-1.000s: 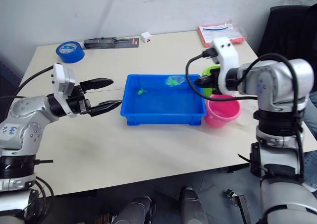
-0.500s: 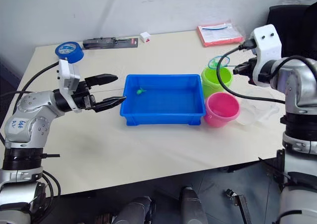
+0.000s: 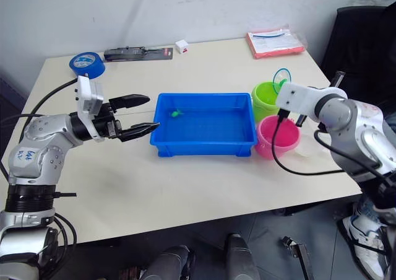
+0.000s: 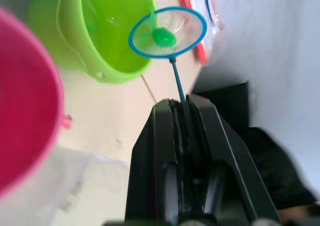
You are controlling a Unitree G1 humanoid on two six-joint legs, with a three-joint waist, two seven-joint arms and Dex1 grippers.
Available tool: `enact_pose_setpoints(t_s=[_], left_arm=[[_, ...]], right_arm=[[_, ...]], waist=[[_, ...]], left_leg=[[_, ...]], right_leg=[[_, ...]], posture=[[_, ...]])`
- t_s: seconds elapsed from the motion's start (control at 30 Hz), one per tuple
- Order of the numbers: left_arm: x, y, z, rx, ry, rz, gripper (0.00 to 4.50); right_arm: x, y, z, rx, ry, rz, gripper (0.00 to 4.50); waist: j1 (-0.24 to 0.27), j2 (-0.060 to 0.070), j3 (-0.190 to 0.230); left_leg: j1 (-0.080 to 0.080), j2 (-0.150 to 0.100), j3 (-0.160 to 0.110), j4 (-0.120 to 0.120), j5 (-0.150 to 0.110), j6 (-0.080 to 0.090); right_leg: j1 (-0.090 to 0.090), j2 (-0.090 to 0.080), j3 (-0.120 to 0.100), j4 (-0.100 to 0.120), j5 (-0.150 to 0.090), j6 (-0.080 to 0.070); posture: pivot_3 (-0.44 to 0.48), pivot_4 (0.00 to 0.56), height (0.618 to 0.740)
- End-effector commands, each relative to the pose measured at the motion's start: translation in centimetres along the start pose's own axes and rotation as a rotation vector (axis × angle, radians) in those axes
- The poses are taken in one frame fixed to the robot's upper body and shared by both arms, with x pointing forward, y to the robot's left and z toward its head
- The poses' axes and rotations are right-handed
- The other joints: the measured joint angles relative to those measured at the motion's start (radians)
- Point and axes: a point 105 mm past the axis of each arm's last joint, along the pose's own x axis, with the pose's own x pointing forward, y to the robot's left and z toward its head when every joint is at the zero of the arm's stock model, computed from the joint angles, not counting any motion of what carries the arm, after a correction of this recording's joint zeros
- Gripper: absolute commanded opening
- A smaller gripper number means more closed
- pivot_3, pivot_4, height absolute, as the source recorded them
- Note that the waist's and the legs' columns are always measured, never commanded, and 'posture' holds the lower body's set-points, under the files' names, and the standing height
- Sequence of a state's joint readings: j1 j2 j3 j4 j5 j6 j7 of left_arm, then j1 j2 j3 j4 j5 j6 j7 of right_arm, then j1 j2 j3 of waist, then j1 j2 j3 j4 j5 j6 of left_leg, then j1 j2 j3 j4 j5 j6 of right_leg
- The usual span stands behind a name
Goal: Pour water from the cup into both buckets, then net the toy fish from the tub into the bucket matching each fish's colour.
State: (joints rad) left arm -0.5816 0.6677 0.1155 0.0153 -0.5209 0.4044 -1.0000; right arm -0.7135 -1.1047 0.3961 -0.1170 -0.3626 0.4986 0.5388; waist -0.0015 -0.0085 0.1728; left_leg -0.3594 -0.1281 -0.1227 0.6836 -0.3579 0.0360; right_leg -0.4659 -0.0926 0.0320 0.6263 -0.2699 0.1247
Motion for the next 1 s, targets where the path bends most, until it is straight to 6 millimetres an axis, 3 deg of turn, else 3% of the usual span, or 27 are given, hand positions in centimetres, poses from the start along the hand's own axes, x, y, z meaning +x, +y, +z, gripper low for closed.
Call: enact_pose_setpoints(t_s=[0.03, 0.4, 0.67, 1.0], left_arm=[[0.3, -0.2, 1.0, 0.03, -0.022, -0.023, 4.5], [0.7, -0.2, 0.9, 0.022, -0.025, -0.038, 4.5], [1.1, -0.3, 0.7, 0.017, -0.036, -0.048, 4.5], [1.3, -0.5, 0.4, 0.011, -0.048, -0.048, 4.5]], right_arm=[[-0.7, -1.6, 0.6, -0.164, -0.021, -0.081, 0.78], [-1.0, -1.5, 0.1, -0.449, 0.005, -0.113, 0.78], [-1.7, -1.8, 1.0, -0.644, 0.002, -0.173, 0.78], [-2.3, -1.3, 1.2, -0.754, 0.024, -0.212, 0.78]], waist=[[0.0, 0.0, 0.0], [0.0, 0.0, 0.0], [-0.001, 0.0, 0.0], [0.0, 0.0, 0.0]], left_leg=[[0.0, 0.0, 0.0, 0.0, 0.0, 0.0], [0.0, 0.0, 0.0, 0.0, 0.0, 0.0], [0.0, 0.0, 0.0, 0.0, 0.0, 0.0], [0.0, 0.0, 0.0, 0.0, 0.0, 0.0]], right_leg=[[0.0, 0.0, 0.0, 0.0, 0.0, 0.0], [0.0, 0.0, 0.0, 0.0, 0.0, 0.0], [0.0, 0.001, 0.0, 0.0, 0.0, 0.0], [0.0, 0.001, 0.0, 0.001, 0.0, 0.0]], posture=[[0.0, 0.15, 0.74], [0.0, 0.15, 0.74], [0.0, 0.15, 0.74], [0.0, 0.15, 0.74]])
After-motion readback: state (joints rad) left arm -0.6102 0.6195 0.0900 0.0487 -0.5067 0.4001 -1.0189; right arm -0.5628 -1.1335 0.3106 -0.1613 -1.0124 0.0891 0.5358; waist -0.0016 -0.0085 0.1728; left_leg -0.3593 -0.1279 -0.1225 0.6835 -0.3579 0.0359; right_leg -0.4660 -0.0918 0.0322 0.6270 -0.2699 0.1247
